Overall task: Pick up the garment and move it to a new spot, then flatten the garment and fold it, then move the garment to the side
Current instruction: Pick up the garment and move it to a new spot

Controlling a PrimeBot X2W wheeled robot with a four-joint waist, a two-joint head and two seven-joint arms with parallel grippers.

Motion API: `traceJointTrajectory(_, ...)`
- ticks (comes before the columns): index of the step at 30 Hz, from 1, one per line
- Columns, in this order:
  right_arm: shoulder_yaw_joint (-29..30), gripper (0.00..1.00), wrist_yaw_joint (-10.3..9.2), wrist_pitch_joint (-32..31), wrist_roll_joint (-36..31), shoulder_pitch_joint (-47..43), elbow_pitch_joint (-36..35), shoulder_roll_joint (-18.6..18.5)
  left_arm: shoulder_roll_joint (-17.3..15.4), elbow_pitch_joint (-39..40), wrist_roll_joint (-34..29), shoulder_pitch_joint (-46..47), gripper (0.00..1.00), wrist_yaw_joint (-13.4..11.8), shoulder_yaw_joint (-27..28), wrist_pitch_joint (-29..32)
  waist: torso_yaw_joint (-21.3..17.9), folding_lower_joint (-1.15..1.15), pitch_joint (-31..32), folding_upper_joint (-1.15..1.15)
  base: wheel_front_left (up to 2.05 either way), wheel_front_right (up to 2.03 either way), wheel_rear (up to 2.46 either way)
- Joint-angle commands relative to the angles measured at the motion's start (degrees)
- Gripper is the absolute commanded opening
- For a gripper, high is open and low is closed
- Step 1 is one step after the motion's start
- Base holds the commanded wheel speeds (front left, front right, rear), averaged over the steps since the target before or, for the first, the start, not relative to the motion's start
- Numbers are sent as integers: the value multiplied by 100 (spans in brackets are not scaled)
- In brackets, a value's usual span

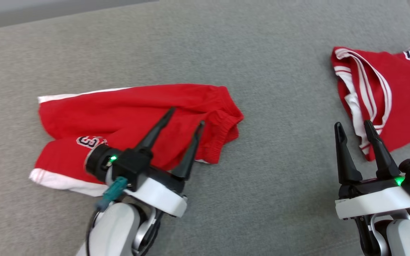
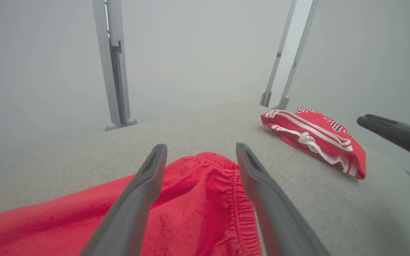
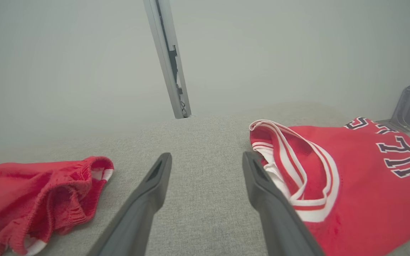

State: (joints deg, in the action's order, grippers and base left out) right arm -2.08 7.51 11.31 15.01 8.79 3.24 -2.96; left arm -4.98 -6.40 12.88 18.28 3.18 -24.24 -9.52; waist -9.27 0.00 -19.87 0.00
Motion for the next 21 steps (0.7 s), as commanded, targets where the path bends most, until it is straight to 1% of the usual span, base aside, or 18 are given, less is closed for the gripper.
traceJointTrajectory(1,40,100,-4,-15,-32,-36,-17,-51,-52,62,67,-105,100,-88,91,-56,234,0,206,0,0,0,0)
traceJointTrajectory(10,128,100,-4,-254,-157,-294,-157,-175,-280,327,382,-572,100,-648,949,-334,765,0,669,0,0,0,0)
traceJointTrajectory(15,168,100,-4,-380,-188,-482,-242,-226,-517,367,492,-930,100,-806,1371,-418,931,0,941,0,0,0,0)
traceJointTrajectory(17,170,100,-4,-417,-195,-515,-259,-227,-560,390,515,-1005,100,-823,1426,-434,959,0,999,0,0,0,0)
traceJointTrajectory(18,170,100,-4,-467,-203,-581,-307,-238,-642,455,542,-1169,100,-841,1521,-457,1007,0,1086,0,0,0,0)
traceJointTrajectory(21,162,100,-4,-498,-214,-669,-341,-251,-694,520,561,-1324,100,-865,1577,-466,1044,0,1176,0,0,0,0)
